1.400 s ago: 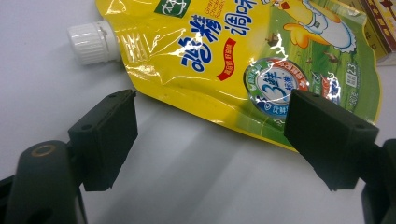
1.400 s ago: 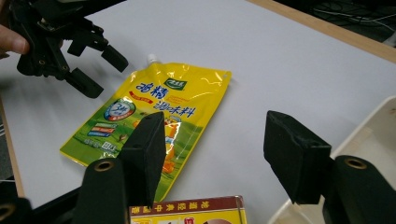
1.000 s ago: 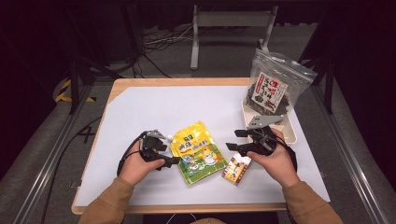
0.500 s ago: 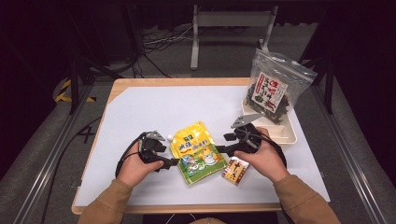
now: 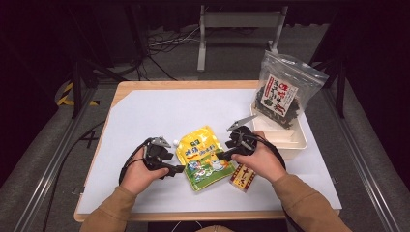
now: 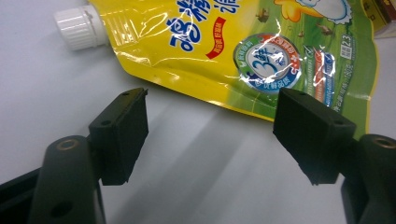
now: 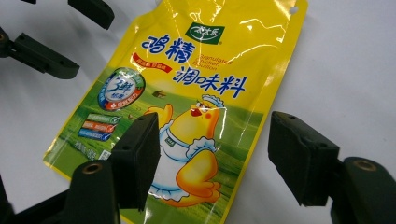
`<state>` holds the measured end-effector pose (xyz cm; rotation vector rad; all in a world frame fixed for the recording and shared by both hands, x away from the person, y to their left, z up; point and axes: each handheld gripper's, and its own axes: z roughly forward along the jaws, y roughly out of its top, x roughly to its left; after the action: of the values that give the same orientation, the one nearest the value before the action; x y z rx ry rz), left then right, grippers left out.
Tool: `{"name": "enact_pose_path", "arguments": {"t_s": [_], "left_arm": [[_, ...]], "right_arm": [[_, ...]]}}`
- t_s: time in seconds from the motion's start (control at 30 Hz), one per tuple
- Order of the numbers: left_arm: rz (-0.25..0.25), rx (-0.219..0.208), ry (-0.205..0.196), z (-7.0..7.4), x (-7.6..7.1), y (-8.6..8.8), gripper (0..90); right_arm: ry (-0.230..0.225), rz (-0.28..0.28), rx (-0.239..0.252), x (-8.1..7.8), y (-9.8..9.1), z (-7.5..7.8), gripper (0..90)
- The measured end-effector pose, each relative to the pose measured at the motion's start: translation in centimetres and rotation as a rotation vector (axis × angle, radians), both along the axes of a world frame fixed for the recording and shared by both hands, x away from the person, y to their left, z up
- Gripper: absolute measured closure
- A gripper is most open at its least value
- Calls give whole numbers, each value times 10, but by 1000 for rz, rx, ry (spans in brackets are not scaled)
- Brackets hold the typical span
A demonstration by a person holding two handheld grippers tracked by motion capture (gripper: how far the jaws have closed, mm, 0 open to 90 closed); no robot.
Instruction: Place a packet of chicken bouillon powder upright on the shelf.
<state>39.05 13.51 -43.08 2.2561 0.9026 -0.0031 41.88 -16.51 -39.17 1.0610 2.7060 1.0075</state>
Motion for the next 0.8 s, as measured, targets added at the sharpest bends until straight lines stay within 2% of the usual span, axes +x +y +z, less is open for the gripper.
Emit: {"name": "enact_pose_path", "arguments": {"t_s": [0.33,0.8], "left_arm": [[-23,8,4,-2,0,-4,290],[-68,5,18,-7,-2,-13,310]], "right_arm": [[70,-32,-8,11,8,-15,304],[105,-33,-31,15,17,-24,267]]}}
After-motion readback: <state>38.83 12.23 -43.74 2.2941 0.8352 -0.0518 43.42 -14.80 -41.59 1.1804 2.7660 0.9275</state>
